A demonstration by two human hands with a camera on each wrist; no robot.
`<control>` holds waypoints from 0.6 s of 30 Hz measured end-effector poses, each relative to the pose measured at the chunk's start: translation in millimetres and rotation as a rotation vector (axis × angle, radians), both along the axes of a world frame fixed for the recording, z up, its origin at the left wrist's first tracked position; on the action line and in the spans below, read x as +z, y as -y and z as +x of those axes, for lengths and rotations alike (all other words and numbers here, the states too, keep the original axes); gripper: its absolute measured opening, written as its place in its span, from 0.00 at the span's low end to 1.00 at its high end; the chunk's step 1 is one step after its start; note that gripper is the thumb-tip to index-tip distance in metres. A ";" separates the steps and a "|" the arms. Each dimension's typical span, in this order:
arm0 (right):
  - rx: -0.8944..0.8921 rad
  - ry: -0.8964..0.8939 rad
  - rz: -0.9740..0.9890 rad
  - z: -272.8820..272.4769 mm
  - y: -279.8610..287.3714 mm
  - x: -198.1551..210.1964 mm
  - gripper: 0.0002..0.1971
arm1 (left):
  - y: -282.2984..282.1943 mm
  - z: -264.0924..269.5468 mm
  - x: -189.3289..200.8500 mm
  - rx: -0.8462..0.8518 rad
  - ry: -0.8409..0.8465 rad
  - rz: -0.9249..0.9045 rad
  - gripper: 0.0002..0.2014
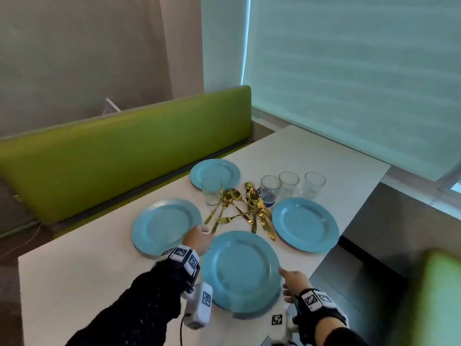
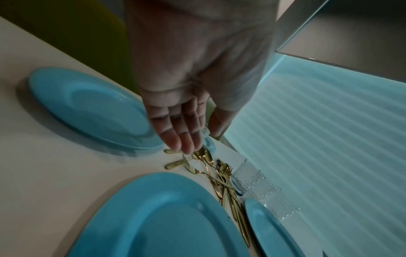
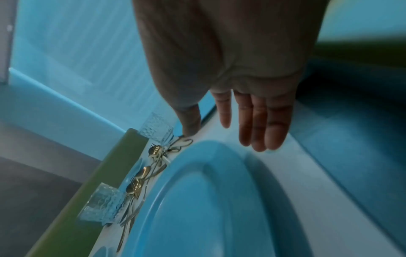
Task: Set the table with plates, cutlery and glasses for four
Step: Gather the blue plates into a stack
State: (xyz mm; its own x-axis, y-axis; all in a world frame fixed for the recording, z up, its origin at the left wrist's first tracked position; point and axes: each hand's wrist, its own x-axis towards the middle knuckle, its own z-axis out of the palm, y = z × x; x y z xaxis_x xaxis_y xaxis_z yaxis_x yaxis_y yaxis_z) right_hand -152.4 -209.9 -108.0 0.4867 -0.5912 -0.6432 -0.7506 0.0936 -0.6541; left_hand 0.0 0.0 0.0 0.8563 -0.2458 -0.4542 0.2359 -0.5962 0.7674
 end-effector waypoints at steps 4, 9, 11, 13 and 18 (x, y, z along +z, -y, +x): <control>0.016 -0.033 -0.005 16.3 -0.9 -35.1 0.20 | -2.9 11.8 -7.4 0.035 -0.037 0.002 0.19; 0.018 -0.013 -0.020 20.3 -6.1 -39.8 0.22 | -3.8 20.5 -16.7 -0.056 -0.024 0.113 0.05; -0.001 0.015 -0.020 18.6 -0.4 -47.8 0.22 | -4.0 23.1 -20.8 -0.083 -0.028 0.143 0.07; -0.023 0.064 -0.017 15.9 0.1 -40.5 0.18 | -5.1 23.9 -19.9 -0.098 -0.013 0.171 0.09; -0.143 0.234 0.020 9.7 -15.2 50.7 0.19 | -3.4 23.5 -24.5 -0.072 -0.021 0.186 0.31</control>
State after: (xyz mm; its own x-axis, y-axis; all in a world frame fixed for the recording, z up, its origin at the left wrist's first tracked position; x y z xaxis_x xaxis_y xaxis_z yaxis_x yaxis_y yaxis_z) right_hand -142.8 -194.6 -57.2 0.5357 -0.6530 -0.5354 -0.5574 0.2028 -0.8051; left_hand 23.5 3.4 -24.5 0.8294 -0.2158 -0.5152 0.2026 -0.7433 0.6375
